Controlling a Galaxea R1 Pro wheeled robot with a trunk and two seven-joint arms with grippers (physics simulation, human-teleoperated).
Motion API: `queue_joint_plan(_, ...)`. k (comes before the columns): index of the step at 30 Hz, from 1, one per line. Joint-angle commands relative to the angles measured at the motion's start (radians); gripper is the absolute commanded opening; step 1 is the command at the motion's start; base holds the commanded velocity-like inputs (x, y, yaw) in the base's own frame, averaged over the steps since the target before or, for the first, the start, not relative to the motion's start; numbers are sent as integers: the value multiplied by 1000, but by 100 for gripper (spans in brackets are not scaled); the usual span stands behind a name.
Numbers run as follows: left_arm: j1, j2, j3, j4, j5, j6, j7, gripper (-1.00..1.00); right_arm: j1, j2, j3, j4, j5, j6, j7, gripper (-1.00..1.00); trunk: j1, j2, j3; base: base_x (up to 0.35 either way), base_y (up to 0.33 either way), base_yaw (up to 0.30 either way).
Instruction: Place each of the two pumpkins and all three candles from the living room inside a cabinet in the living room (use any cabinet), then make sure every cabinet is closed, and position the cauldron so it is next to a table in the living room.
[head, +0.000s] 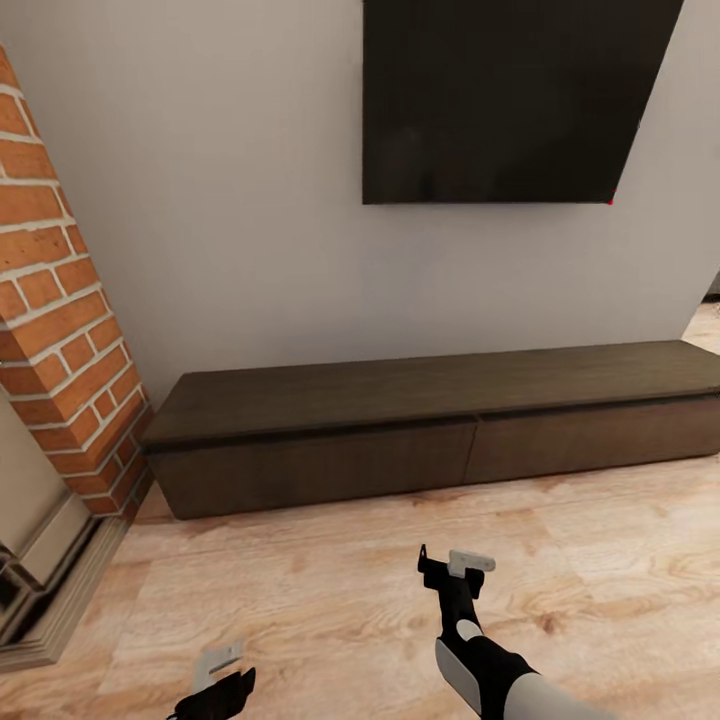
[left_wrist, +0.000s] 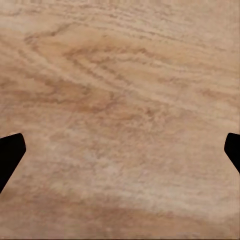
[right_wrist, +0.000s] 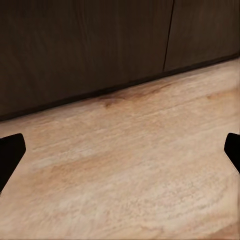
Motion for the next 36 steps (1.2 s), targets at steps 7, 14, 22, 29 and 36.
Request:
queue_joint_plan(7, -4, -3, -9, 33, 10, 8, 14, 100, -1, -5, 5, 2, -16, -4, -5, 100, -3, 1, 26, 0, 0, -21)
queue_joint_plan(14, -5, -3, -5, 39, 10, 14, 21, 100, -1, 0, 4, 31, -23, -3, -4, 100, -6, 3, 53, -18, 0, -224)
queue_joint_plan(22, -5, -4, -6, 40, 9, 14, 21, 100, -1, -1, 4, 34, -23, -3, -4, 100, -10, 5, 84, -239, 0, -285)
queue_joint_plan(29, -5, -4, -5, 40, 7, 14, 14, 100, -1, -1, 5, 34, -23, -3, -3, 100, -13, 6, 111, -269, 0, -288)
queue_joint_plan(36, -5, -6, -6, 17, 6, 14, 11, 100, -1, -3, 4, 34, -23, -3, -3, 100, -16, 8, 138, -51, 0, -288)
